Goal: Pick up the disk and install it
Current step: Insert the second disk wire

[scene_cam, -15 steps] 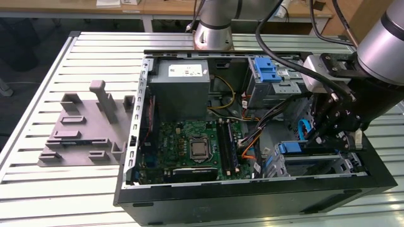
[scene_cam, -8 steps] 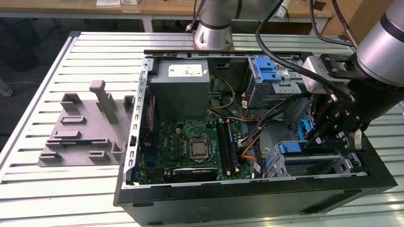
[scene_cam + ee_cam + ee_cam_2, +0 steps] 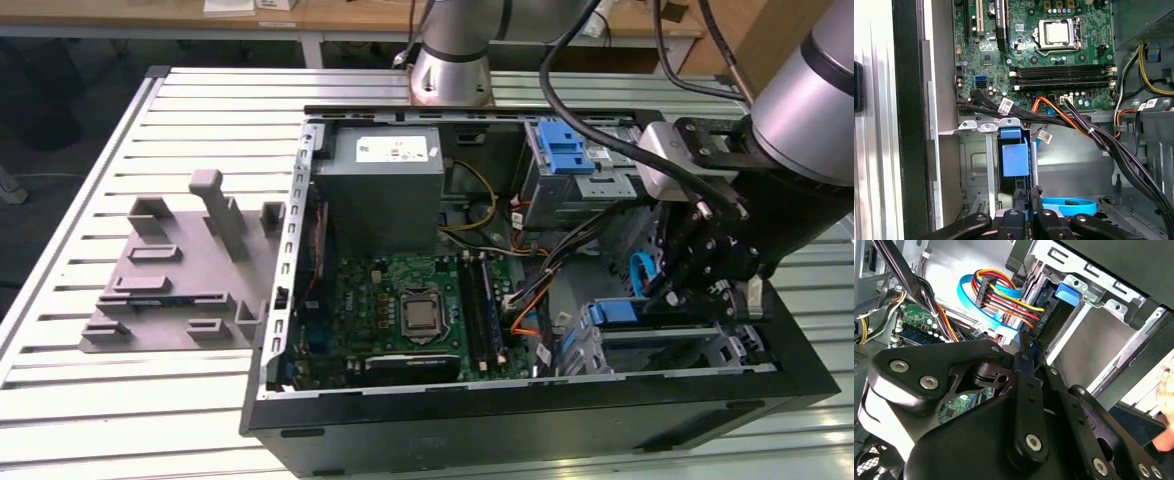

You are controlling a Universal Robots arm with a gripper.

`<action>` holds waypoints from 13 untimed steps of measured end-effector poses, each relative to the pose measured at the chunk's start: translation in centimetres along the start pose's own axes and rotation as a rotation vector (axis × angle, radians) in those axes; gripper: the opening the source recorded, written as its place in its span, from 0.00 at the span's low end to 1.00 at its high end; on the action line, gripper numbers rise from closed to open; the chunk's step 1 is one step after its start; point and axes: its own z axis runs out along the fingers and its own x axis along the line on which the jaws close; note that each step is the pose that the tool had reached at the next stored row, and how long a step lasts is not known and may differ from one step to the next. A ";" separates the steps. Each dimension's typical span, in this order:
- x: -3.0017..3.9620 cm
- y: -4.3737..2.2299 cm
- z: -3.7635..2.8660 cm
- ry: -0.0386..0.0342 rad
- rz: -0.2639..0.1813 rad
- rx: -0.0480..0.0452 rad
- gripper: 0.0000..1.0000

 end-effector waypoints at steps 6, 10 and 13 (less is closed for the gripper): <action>0.00 0.00 0.05 0.0000 0.000 0.0000 0.16; 0.00 0.00 0.05 -0.0001 0.000 0.0000 0.23; 0.00 0.00 -0.02 -0.0001 0.000 0.0000 0.31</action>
